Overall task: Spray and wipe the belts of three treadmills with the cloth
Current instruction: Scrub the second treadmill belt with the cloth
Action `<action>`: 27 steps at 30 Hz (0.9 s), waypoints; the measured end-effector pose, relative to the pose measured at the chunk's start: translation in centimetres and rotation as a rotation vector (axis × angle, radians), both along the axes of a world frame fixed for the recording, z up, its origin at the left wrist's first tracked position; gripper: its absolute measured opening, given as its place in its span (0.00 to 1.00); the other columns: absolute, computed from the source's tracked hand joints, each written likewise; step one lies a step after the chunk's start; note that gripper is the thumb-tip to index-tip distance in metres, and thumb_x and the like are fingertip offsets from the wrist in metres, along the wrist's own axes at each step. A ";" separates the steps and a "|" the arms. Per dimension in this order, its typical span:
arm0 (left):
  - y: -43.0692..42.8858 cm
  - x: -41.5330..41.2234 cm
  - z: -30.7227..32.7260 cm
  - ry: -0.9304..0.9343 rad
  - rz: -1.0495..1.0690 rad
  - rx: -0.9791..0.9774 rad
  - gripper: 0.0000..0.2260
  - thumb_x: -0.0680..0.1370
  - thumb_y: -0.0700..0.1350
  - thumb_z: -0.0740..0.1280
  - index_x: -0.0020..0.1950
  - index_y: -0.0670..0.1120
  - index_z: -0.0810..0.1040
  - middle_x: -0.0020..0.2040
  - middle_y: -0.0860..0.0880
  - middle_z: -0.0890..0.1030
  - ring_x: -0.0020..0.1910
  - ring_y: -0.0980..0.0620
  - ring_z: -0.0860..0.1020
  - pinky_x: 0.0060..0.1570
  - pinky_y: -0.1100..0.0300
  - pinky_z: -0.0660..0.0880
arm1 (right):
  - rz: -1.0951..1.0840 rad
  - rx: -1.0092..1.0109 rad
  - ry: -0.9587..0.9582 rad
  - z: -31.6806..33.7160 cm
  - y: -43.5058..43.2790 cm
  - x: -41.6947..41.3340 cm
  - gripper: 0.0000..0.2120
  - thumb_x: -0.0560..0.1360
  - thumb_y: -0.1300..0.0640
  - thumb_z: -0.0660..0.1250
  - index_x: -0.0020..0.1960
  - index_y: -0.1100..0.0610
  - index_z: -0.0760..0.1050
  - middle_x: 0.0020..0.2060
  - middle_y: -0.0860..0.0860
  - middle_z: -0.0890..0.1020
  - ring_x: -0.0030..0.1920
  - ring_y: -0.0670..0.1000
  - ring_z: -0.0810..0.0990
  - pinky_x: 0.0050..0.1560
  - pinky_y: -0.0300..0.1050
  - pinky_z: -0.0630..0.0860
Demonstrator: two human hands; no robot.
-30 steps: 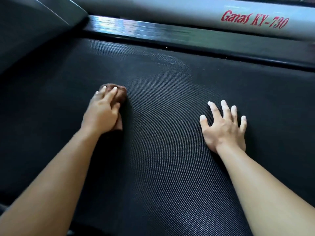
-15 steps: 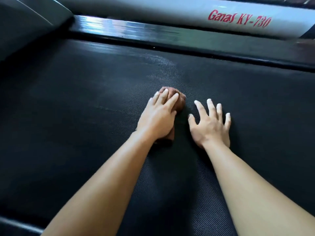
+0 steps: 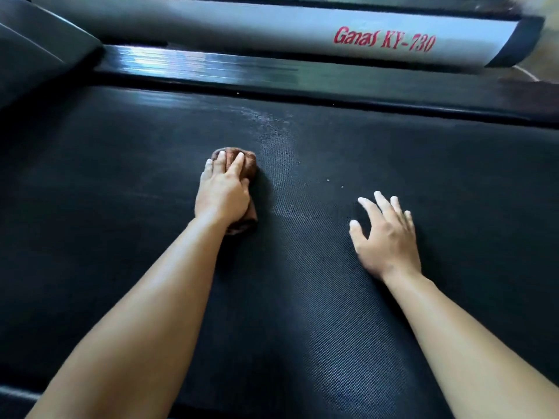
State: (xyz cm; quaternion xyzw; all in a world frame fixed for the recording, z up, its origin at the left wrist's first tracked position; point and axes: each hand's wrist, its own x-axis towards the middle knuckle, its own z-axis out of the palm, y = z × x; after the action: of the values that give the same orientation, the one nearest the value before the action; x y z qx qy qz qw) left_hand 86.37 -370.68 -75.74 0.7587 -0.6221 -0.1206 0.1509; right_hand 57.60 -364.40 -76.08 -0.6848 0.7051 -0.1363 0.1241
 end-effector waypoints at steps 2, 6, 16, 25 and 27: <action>-1.3 -3.1 -0.1 -0.020 -0.040 -0.005 0.26 0.83 0.50 0.58 0.81 0.52 0.57 0.82 0.42 0.52 0.80 0.41 0.49 0.79 0.53 0.45 | -0.046 0.001 0.040 0.1 0.2 -2.4 0.25 0.80 0.46 0.59 0.76 0.49 0.64 0.79 0.52 0.59 0.79 0.56 0.51 0.78 0.54 0.44; -2.8 -10.3 -0.9 -0.052 -0.177 0.002 0.26 0.83 0.52 0.56 0.81 0.53 0.57 0.82 0.42 0.52 0.80 0.41 0.50 0.78 0.49 0.48 | -0.131 0.078 0.125 0.2 0.6 -6.3 0.27 0.80 0.41 0.54 0.78 0.45 0.59 0.80 0.51 0.55 0.79 0.55 0.48 0.78 0.56 0.43; 5.6 -18.0 -0.4 -0.005 -0.491 -0.050 0.25 0.82 0.52 0.61 0.79 0.56 0.60 0.81 0.47 0.56 0.80 0.43 0.53 0.78 0.47 0.51 | -0.162 0.087 0.158 -0.6 0.7 -6.9 0.27 0.81 0.39 0.49 0.79 0.40 0.52 0.80 0.48 0.50 0.80 0.54 0.43 0.78 0.58 0.39; 1.3 -4.3 -1.2 0.039 -0.144 -0.059 0.26 0.81 0.47 0.65 0.79 0.51 0.65 0.80 0.42 0.59 0.80 0.41 0.55 0.79 0.51 0.50 | -0.162 0.087 0.182 -1.0 0.4 -7.0 0.28 0.80 0.37 0.47 0.78 0.40 0.52 0.80 0.48 0.49 0.80 0.54 0.44 0.78 0.59 0.40; -1.4 -4.0 -0.9 0.035 -0.082 -0.061 0.26 0.81 0.47 0.64 0.79 0.49 0.63 0.81 0.41 0.57 0.80 0.42 0.54 0.79 0.53 0.48 | -0.166 0.081 0.185 -1.0 0.4 -7.0 0.28 0.80 0.38 0.47 0.78 0.40 0.52 0.80 0.48 0.50 0.80 0.54 0.44 0.78 0.59 0.40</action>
State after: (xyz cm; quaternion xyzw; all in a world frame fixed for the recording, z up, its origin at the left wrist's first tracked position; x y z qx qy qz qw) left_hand 82.39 -372.08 -76.59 0.7254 -0.6534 -0.1210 0.1794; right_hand 50.60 -364.04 -77.13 -0.6282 0.7726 -0.0537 0.0745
